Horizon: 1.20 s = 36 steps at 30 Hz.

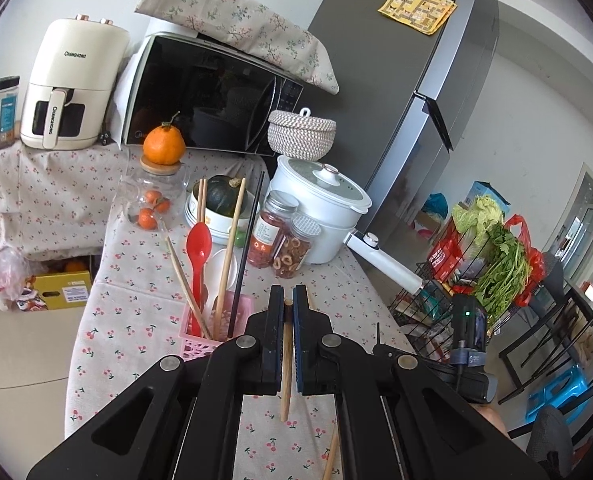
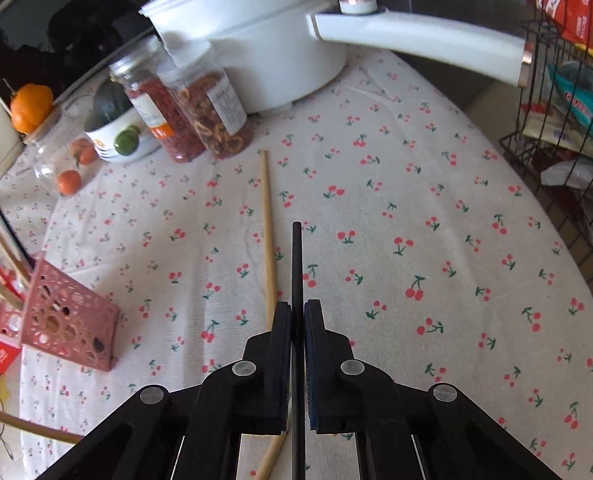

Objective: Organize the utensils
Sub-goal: 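Carry the wooden chopstick into the basket with the left tool while the right tool grasps a black chopstick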

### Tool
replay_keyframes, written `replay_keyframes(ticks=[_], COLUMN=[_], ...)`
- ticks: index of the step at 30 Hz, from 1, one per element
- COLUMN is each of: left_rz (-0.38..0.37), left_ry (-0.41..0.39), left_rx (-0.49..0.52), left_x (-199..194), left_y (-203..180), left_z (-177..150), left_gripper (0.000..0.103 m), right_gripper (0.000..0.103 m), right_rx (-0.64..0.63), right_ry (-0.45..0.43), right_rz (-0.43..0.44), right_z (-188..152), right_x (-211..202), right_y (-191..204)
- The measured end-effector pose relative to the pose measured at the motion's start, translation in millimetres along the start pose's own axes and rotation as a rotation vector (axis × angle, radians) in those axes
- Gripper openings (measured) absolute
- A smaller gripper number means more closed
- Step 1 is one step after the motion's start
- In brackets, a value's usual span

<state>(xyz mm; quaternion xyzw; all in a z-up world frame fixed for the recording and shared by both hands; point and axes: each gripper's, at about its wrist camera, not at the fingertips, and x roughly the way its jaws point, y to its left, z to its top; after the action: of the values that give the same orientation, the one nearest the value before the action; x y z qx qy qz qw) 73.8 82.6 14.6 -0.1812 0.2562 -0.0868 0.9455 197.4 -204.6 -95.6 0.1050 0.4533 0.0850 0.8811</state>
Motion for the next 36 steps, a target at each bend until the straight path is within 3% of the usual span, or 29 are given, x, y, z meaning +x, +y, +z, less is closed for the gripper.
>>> replay_keyframes(ticks=[14,24,30,36], left_rz=[0.017,0.075,0.122,0.172], left_ry=[-0.122,-0.301,-0.325,-0.284], left_rx=[0.092,0.15,0.176,0.239], left_x=[-58,-90,-73,-31], left_y=[-17,-31,-32,-34], left_z=[11,42,61,69], left_gripper=[0.004,0.004,0.004,0.004], right_gripper=[0.004,0.004,0.004,0.004], right_rx=[-0.093,-0.155,-0.153,-0.146], right_ry=[-0.187,-0.312,-0.379,-0.393], right_rz=[0.086,0.171,0.23,0.268], right_z=[-28,-15,10,22], right_x=[-114,-157,-169,-165], right_y=[19,58,83,98])
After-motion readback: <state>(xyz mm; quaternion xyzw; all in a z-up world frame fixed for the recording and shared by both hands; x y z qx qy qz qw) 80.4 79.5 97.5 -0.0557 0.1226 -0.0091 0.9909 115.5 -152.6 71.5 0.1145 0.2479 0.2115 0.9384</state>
